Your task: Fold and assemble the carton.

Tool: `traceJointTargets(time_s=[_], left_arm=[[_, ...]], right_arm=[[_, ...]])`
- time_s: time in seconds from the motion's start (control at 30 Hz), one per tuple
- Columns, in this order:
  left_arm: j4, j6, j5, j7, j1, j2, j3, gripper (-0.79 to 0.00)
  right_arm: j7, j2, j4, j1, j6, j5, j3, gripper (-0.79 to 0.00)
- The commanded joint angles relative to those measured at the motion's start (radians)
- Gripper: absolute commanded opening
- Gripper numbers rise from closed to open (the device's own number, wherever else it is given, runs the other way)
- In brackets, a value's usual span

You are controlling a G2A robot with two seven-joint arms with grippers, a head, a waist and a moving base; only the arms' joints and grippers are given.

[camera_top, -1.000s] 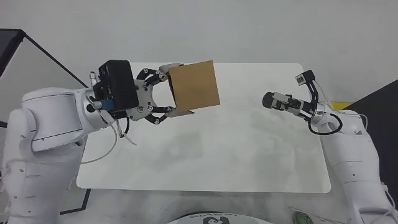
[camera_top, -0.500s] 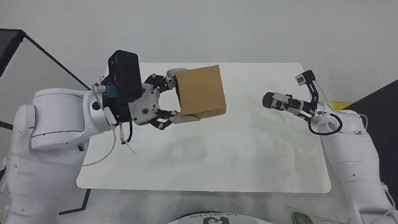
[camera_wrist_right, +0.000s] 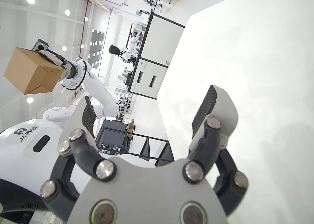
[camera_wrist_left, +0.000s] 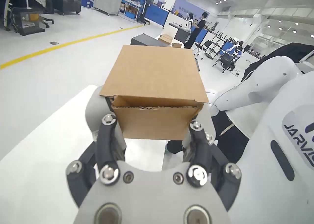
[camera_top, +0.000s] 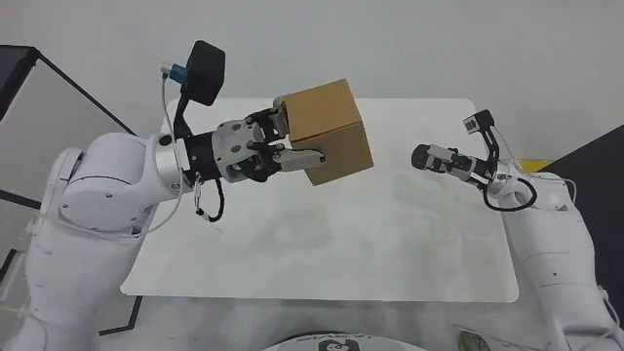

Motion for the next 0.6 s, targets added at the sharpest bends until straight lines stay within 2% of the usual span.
traceJointTargets(time_s=[0.0, 0.17, 0.33, 0.57], left_arm=[[0.012, 0.048, -0.019, 0.032, 0.017, -0.002, 0.002, -0.785], [0.015, 0.230, -0.257, 0.043, 0.044, -0.005, -0.005, -0.785], [0.036, 0.411, -0.470, 0.005, 0.063, -0.005, -0.029, -0.785], [0.029, 0.422, -0.487, -0.013, 0.053, -0.004, -0.035, -0.785]], right_arm=[[0.000, 0.000, 0.000, 0.000, 0.000, 0.000, 0.000, 0.000], [0.000, 0.000, 0.000, 0.000, 0.000, 0.000, 0.000, 0.000], [0.000, 0.000, 0.000, 0.000, 0.000, 0.000, 0.000, 0.000], [0.000, 0.000, 0.000, 0.000, 0.000, 0.000, 0.000, 0.000]])
